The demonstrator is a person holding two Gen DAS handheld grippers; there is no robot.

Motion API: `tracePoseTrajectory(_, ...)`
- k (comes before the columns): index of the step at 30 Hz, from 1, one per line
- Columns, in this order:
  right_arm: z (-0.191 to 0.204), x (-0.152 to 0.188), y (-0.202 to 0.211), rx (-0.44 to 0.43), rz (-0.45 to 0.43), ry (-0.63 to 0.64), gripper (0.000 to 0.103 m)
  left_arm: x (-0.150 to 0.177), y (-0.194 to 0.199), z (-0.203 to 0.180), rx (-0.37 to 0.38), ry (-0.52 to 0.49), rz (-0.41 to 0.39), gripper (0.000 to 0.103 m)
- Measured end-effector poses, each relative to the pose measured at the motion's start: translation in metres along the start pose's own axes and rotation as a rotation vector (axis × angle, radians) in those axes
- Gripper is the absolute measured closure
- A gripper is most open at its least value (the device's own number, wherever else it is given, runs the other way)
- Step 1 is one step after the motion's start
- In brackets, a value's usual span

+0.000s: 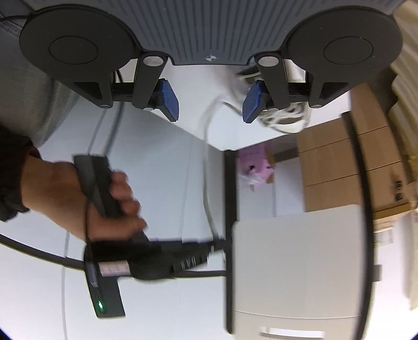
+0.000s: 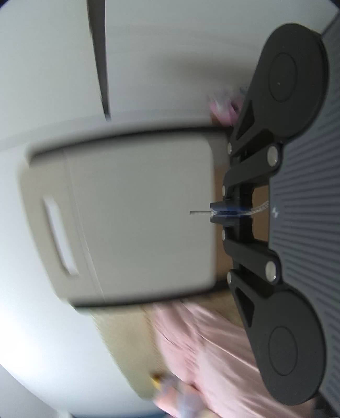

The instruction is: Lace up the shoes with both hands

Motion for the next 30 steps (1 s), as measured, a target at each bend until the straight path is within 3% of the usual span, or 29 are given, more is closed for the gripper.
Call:
tracePoseTrajectory(5, 0.054, 0.038, -0.042, -0.204, 0.247, 0.040, 0.100, 0.011, -0.018, 0.032, -0.143, 0.005, 0.065, 0.047)
tracePoseTrajectory(10, 0.105, 0.068, -0.062, -0.288, 0.417, 0.265, 0.100, 0.014, -0.035, 0.049, -0.187, 0.037, 0.114, 0.067)
tracePoseTrajectory(12, 0.112, 0.076, -0.067, -0.285, 0.472, 0.331, 0.100, 0.016, -0.038, 0.054, -0.177, 0.076, 0.138, 0.086)
tracePoseTrajectory(13, 0.114, 0.078, -0.070, -0.286, 0.497, 0.350, 0.100, 0.018, -0.040, 0.058, -0.168, 0.102, 0.149, 0.088)
tracePoseTrajectory(19, 0.111, 0.093, -0.083, -0.284, 0.619, 0.469, 0.100, 0.027, -0.039, 0.086, -0.053, 0.381, 0.170, 0.091)
tracePoseTrajectory(25, 0.113, 0.106, -0.082, -0.355, 0.718, 0.493, 0.100, 0.039, -0.043, 0.115, 0.055, 0.702, 0.194, 0.091)
tracePoseTrajectory(28, 0.114, 0.114, -0.082, -0.372, 0.760, 0.468, 0.100, 0.043, -0.045, 0.121, 0.086, 0.792, 0.199, 0.091)
tracePoseTrajectory(30, 0.112, 0.113, -0.085, -0.375, 0.768, 0.430, 0.100, 0.043, -0.044, 0.121, 0.085, 0.794, 0.196, 0.091)
Point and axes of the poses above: each gripper's, at about its wrist camera, not at the fingertips, and y roughly against the way its jaws point, z to its left, x to its underside, the point moved 6 cm from there along -y, roughly the way its jaws point, and after that the axes turned 7 degrees about -x, right-handed, at the moved point
